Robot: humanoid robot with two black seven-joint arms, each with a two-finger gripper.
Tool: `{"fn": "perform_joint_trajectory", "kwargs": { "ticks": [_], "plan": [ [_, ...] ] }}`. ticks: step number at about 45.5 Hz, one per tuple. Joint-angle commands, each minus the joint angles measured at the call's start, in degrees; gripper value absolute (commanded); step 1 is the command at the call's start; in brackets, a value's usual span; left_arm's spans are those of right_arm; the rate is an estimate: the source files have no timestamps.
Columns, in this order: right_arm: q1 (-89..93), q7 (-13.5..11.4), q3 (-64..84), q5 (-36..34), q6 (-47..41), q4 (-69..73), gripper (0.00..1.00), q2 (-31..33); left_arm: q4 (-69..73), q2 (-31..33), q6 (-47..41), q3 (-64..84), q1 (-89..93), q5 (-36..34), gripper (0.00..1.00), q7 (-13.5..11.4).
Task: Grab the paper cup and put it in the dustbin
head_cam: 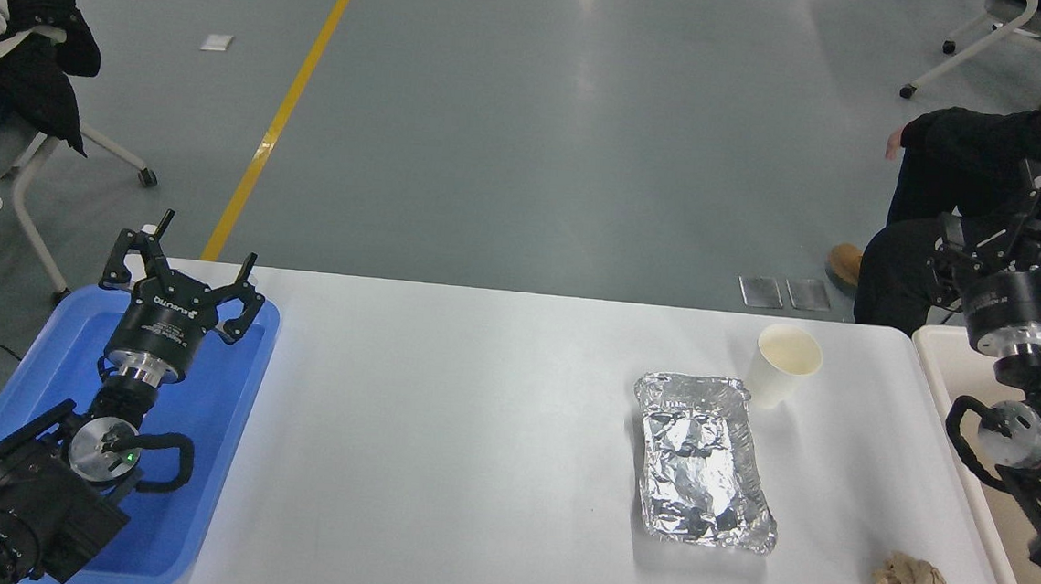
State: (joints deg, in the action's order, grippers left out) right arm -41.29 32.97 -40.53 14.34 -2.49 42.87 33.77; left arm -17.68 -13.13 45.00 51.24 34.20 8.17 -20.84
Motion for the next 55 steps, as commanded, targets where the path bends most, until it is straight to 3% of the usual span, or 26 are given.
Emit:
{"fn": "perform_joint_trajectory", "kwargs": {
  "ticks": [1, 7, 9, 12, 14, 17, 26, 29, 42, 45, 55],
  "plan": [
    [-13.1, -0.4, 25.3, -8.7, 1.2, -0.7, 1.00, 6.7, -0.1, 0.0, 0.0, 0.0, 0.0, 0.0, 1.00, 0.1],
    [-25.1, -2.5, 48.9, -20.0, 2.3, -0.2, 1.00, 8.5, -0.1, 0.0, 0.0, 0.0, 0.0, 0.0, 1.00, 0.1],
    [-29.6, -4.5, 57.2, -23.8, 2.8, 0.2, 1.00, 8.5, -0.1, 0.0, 0.0, -0.1, 0.0, 0.0, 1.00, 0.0],
    [-36.2, -9.7, 68.5, -29.0, 3.5, 1.0, 1.00, 8.2, 0.0, 0.0, 0.0, -0.1, 0.0, 0.0, 1.00, 0.1],
    [-40.0, -14.6, 74.3, -31.6, 3.6, 1.7, 1.00, 8.1, -0.1, 0.0, 0.0, -0.1, 0.0, 0.0, 1.00, 0.0],
    [-45.2, -23.8, 80.8, -33.2, 4.0, 2.8, 1.00, 8.0, 0.0, 0.0, 0.0, -0.1, 0.0, 0.0, 1.00, 0.1],
    [-54.6, -57.7, 86.0, -30.7, 4.0, 3.7, 1.00, 7.7, 0.0, 0.0, 0.0, -0.1, 0.0, 0.0, 1.00, 0.0],
    [-56.3, -65.2, 86.0, -26.7, 3.1, 3.8, 1.00, 6.9, 0.0, 0.0, 0.0, -0.1, 0.0, 0.0, 1.00, 0.1],
    [-63.3, -65.8, 86.1, -12.6, -8.7, 10.9, 1.00, 2.8, -0.1, 0.0, 0.0, -0.1, 0.0, 0.0, 1.00, 0.1],
    [-65.8, -65.8, 86.1, -7.8, -17.3, 12.8, 1.00, 2.4, 0.0, -0.1, 0.0, 0.0, 0.0, 0.0, 1.00, 0.0],
    [-68.6, -65.1, 84.8, -5.3, -34.8, 13.0, 1.00, -0.5, 0.0, 0.0, 0.0, 0.0, 0.0, 0.0, 1.00, 0.0]
  ]
}}
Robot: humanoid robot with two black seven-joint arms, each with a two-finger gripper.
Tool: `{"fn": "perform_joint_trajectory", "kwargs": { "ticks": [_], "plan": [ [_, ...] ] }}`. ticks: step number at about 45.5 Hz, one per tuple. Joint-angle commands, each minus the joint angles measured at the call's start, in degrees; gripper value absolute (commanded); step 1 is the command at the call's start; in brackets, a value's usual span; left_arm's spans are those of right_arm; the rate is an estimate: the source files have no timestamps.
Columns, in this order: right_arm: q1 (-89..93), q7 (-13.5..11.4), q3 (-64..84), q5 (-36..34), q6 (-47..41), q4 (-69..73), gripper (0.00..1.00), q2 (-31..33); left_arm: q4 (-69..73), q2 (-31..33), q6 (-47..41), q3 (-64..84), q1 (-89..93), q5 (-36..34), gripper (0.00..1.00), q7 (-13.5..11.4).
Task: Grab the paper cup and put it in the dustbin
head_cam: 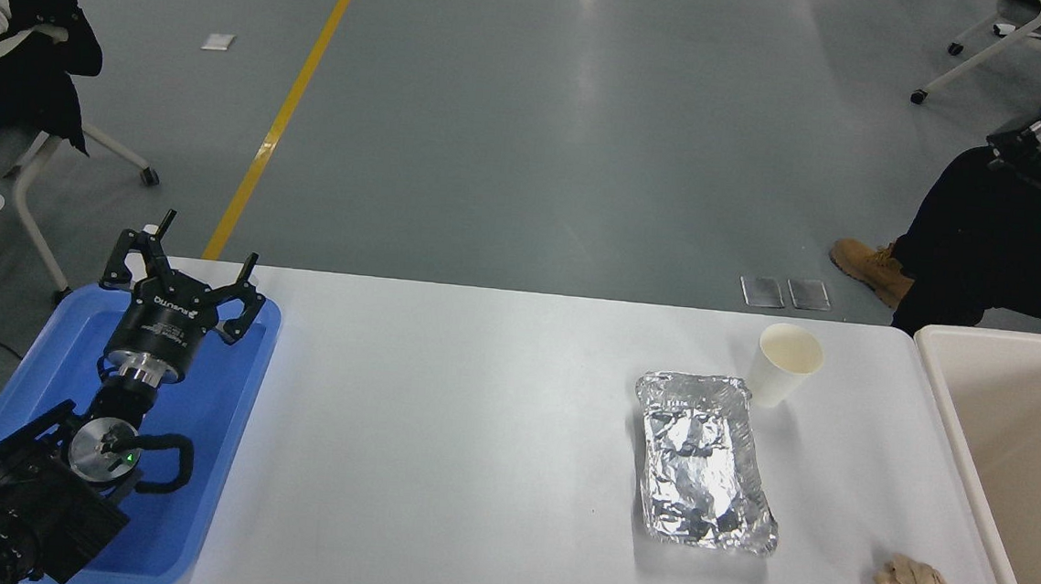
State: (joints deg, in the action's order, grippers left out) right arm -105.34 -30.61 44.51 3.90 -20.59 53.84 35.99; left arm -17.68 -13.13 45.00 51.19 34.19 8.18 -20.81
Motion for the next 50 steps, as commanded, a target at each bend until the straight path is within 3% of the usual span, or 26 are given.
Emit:
{"fn": "perform_joint_trajectory", "kwargs": {
  "ticks": [1, 5, 19, 21, 27, 30, 32, 50],
  "plan": [
    [-4.6, -1.5, -0.6, 5.2, -18.4, 2.1, 1.00, -2.9, 0.0, -0.1, 0.0, 0.0, 0.0, 0.0, 1.00, 0.0],
    [-4.4, -1.5, -3.2, 5.2, -24.4, 2.1, 1.00, -3.3, 0.0, 0.0, 0.0, 0.1, 0.0, 0.0, 1.00, 0.0],
    [-3.6, -0.8, -4.5, 10.6, -24.4, 0.7, 1.00, -6.4, 0.0, 0.0, 0.0, 0.0, 0.0, 0.0, 1.00, 0.0],
    [-3.1, 2.5, -5.7, 11.4, -24.4, 0.8, 1.00, -6.4, 0.0, -0.1, 0.0, 0.1, 0.0, 0.0, 1.00, 0.0],
    [-1.5, 18.8, -6.8, 19.2, -24.4, 0.8, 1.00, -6.3, 0.0, -0.1, 0.0, 0.1, 0.0, 0.0, 1.00, 0.0],
    [-1.1, 23.7, -6.7, 24.1, -24.4, 0.4, 1.00, -6.2, 0.0, -0.1, 0.0, 0.1, 0.0, 0.0, 1.00, 0.0],
    [-0.6, 25.2, -6.7, 25.7, -24.4, 0.0, 1.00, -6.1, 0.0, 0.0, 0.0, 0.0, 0.0, 0.0, 1.00, 0.0],
    [2.8, 25.3, -6.5, 26.2, -24.1, -1.5, 1.00, -6.3, 0.0, 0.0, 0.0, 0.1, 0.0, 0.0, 1.00, 0.0]
  ]
}}
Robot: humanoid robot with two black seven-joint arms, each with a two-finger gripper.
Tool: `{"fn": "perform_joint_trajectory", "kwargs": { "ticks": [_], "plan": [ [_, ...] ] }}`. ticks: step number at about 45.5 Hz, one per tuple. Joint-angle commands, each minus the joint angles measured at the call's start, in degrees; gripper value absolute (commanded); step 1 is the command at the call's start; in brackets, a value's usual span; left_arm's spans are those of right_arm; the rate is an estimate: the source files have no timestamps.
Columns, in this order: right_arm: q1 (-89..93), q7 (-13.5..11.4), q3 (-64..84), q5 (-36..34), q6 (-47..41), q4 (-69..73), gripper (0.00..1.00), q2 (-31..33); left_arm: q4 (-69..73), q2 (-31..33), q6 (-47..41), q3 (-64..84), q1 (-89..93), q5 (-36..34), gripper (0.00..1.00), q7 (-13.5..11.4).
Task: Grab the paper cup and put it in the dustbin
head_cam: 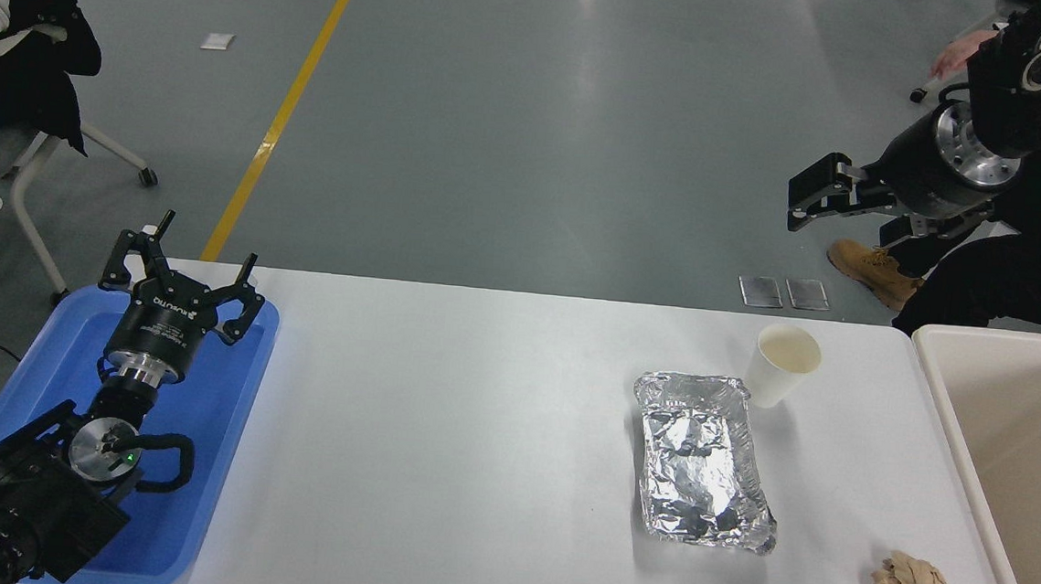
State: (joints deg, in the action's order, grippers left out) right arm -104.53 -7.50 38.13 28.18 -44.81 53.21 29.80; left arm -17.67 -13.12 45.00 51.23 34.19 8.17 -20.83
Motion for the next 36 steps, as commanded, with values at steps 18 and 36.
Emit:
{"fn": "perform_joint_trajectory", "kwargs": {
  "ticks": [18, 36],
  "plan": [
    [14.1, 2.1, 5.9, 1.5, 8.7, -12.7, 1.00, -4.3, 0.0, 0.0, 0.0, 0.0, 0.0, 0.0, 1.00, 0.0],
    [25.6, 1.6, 5.6, -3.7, 16.4, -15.9, 1.00, -6.5, -0.1, -0.1, 0.0, 0.0, 0.0, 0.0, 1.00, 0.0]
  ]
}}
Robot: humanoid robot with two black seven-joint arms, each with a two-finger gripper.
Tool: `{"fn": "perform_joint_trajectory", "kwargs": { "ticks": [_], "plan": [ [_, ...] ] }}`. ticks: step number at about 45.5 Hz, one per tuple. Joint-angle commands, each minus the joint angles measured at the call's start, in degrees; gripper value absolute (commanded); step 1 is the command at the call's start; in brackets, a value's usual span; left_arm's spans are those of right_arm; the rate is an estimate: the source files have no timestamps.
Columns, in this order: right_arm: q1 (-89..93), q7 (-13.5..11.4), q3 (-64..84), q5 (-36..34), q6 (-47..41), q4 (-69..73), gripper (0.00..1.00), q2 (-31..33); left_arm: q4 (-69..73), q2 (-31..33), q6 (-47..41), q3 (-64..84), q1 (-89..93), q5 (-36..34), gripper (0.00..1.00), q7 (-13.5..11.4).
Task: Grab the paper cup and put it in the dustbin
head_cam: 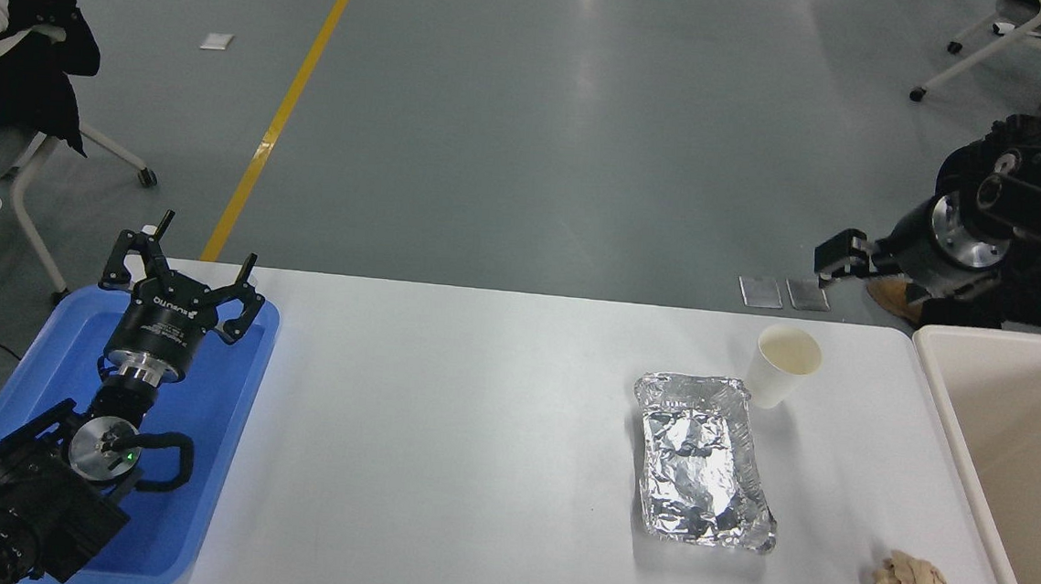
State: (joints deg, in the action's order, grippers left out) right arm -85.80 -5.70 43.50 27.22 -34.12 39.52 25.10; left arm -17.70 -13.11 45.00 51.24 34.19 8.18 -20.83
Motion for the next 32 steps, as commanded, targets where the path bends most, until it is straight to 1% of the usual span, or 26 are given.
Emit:
{"fn": "perform_joint_trajectory", "kwargs": {
  "ticks": [1, 6, 11, 21, 32],
  "plan": [
    [7.4, -0.2, 0.1, -2.9, 6.8, -2.3, 1.00, -2.1, 0.0, 0.0, 0.0, 0.0, 0.0, 0.0, 1.00, 0.0],
    [10.5, -0.2, 0.1, -3.0, 13.0, -3.9, 1.00, -4.4, -0.1, 0.0, 0.0, 0.0, 0.0, 0.0, 1.00, 0.0],
    [13.1, -0.2, 0.2, -3.0, 17.0, -6.1, 1.00, -6.8, 0.0, -0.1, 0.0, 0.0, 0.0, 0.0, 1.00, 0.0],
    [16.7, -0.2, 0.3, -3.0, 22.2, -8.8, 1.00, -8.5, 0.0, 0.0, 0.0, 0.0, 0.0, 0.0, 1.00, 0.0],
    [19.2, -0.1, 0.4, -3.0, 25.4, -10.0, 1.00, -8.8, -0.1, 0.0, 0.0, 0.0, 0.0, 0.0, 1.00, 0.0]
  ]
}}
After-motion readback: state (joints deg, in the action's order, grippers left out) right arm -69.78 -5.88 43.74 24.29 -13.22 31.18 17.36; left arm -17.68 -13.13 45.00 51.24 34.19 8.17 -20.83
